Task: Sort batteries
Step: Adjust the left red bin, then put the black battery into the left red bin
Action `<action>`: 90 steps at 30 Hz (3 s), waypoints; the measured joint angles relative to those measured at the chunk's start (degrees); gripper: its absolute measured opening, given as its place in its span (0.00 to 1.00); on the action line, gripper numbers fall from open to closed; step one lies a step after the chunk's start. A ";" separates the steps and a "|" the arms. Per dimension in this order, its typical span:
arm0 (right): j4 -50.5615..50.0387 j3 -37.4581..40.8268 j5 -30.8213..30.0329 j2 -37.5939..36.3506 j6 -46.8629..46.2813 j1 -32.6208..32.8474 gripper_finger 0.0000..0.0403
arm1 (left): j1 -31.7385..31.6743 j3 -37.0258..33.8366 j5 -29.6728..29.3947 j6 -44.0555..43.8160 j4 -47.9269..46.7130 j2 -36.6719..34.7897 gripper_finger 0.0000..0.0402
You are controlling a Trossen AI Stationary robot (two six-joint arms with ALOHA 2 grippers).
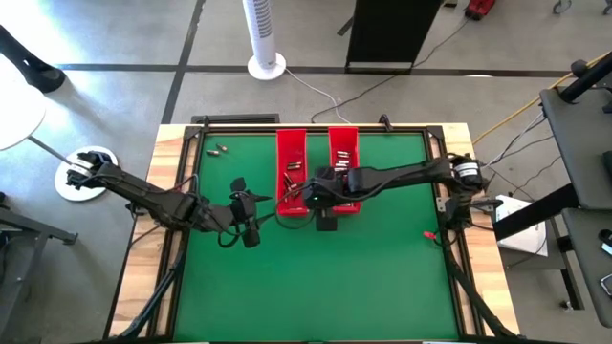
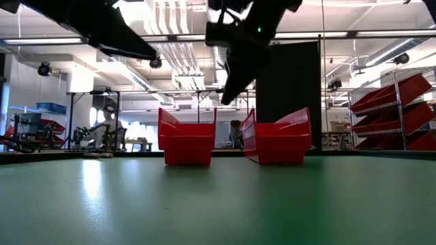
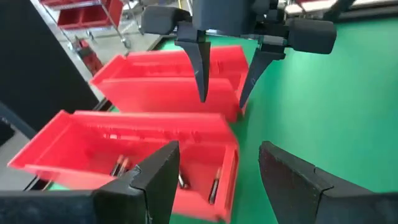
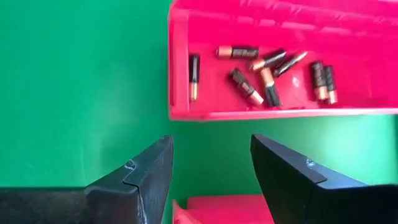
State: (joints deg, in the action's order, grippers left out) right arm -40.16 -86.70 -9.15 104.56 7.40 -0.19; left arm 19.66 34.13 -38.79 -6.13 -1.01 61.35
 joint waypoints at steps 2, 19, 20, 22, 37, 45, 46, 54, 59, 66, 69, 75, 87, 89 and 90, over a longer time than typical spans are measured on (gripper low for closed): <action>0.22 -0.02 -0.40 1.04 0.17 -0.22 0.51 | 0.00 0.00 -0.04 -0.58 -0.98 -0.03 0.50; 4.26 -0.02 -3.94 2.51 1.22 -0.22 0.49 | 0.00 0.00 -0.15 -0.65 -1.86 -0.11 0.50; 4.28 -0.02 -3.93 2.51 1.22 -0.22 0.49 | 0.00 0.00 -0.15 -0.65 -1.86 -0.11 0.50; 4.28 -0.02 -3.93 2.51 1.22 -0.22 0.48 | 0.01 0.00 -0.15 -0.65 -1.86 -0.11 0.50; 2.34 -0.02 -3.98 1.26 0.95 -0.20 0.47 | 0.00 0.00 -0.14 -0.81 -1.89 -0.11 0.50; -1.17 -0.02 -4.17 -1.52 -3.18 0.97 0.44 | -0.66 -0.06 -11.00 -2.96 -5.91 -0.38 0.50; -1.25 -0.02 -4.18 -2.01 -3.51 1.52 0.44 | -1.34 -0.09 -12.29 -3.19 -6.85 -0.85 0.50; -1.15 -0.02 -7.14 -3.18 -5.89 9.83 0.43 | -22.02 -0.09 7.82 -2.46 -8.23 -3.49 0.49; -1.12 -0.03 -14.61 -3.20 -7.98 16.02 0.44 | -42.35 -0.09 15.41 -10.61 -8.77 -1.84 0.49; -1.25 0.14 -16.55 -3.20 -10.48 22.33 0.46 | -63.00 -0.09 16.11 -17.54 -13.12 0.01 0.49; -1.14 0.66 -16.56 -3.20 -10.93 24.15 0.45 | -69.28 -0.09 19.91 -21.84 -13.44 1.69 0.49; -1.07 2.49 -16.59 -3.20 -13.77 25.75 0.47 | -75.46 4.22 24.37 -24.63 -17.85 9.98 0.44; -1.25 8.07 -16.52 -3.20 -20.82 28.76 0.49 | -77.31 21.15 21.54 -39.04 -36.39 30.01 0.40; -1.24 8.87 -16.52 -3.20 -21.70 29.73 0.49 | -77.44 22.45 20.41 -41.26 -40.23 32.29 0.41; -1.17 9.30 -16.52 -3.20 -22.43 30.22 0.49 | -77.46 22.83 20.15 -41.44 -41.13 33.16 0.42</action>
State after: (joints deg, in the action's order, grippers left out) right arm -41.33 -77.40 -25.67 101.36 -15.03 30.03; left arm -57.80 56.96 -18.64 -47.57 -42.14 94.50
